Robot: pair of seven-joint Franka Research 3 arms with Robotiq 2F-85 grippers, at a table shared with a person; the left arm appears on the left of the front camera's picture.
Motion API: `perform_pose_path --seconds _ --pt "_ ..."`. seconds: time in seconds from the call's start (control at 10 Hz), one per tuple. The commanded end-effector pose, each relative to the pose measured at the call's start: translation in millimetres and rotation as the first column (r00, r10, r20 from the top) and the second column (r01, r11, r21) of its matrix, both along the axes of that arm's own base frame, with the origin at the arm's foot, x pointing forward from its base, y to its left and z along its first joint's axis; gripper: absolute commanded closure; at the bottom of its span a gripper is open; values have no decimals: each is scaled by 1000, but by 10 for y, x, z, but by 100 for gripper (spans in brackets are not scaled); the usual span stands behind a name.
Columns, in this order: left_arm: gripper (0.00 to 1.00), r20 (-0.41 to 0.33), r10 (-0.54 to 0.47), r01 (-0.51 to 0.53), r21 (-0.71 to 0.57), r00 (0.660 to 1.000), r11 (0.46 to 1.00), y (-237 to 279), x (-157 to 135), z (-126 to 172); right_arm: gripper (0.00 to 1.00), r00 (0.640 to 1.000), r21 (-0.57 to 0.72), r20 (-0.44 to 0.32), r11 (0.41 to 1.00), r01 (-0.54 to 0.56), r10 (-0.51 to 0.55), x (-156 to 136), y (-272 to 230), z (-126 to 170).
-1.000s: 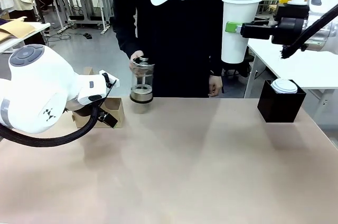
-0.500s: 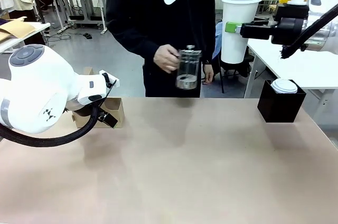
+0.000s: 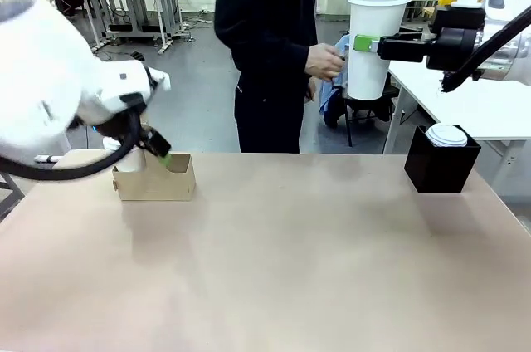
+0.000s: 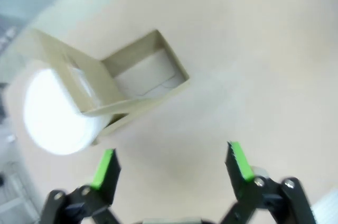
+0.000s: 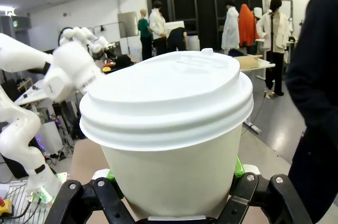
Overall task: Pour a drink into a cup and package it in a carrier.
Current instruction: Position the Cup Carrier in the center of the table.
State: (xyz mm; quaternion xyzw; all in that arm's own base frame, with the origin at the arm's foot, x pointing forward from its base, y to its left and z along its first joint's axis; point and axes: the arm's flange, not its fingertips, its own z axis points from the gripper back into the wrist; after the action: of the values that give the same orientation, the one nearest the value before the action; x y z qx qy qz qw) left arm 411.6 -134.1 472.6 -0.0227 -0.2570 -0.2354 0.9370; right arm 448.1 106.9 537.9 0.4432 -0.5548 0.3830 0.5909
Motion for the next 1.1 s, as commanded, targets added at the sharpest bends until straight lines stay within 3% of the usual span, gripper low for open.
perform_pose_path --seconds 0.0,0.2,0.4,0.7,1.0 --pt "0 -39 95 -95 7 995 995 -20 61 558 19 1000 -6 2 1000 13 -13 -5 23 30" --pt "0 -75 153 -153 -2 985 988 28 332 888 19 1000 -6 2 1000 13 -13 -5 23 30" --pt "0 -148 217 -219 5 965 976 126 734 969 19 1000 -6 2 1000 13 -13 -5 23 30" --pt "0 -233 311 -317 14 921 948 161 1140 741 19 1000 -6 2 1000 13 -13 -5 23 30" --pt "0 -245 349 -354 25 904 935 123 1289 491 19 1000 -6 2 1000 13 -13 -5 23 30"
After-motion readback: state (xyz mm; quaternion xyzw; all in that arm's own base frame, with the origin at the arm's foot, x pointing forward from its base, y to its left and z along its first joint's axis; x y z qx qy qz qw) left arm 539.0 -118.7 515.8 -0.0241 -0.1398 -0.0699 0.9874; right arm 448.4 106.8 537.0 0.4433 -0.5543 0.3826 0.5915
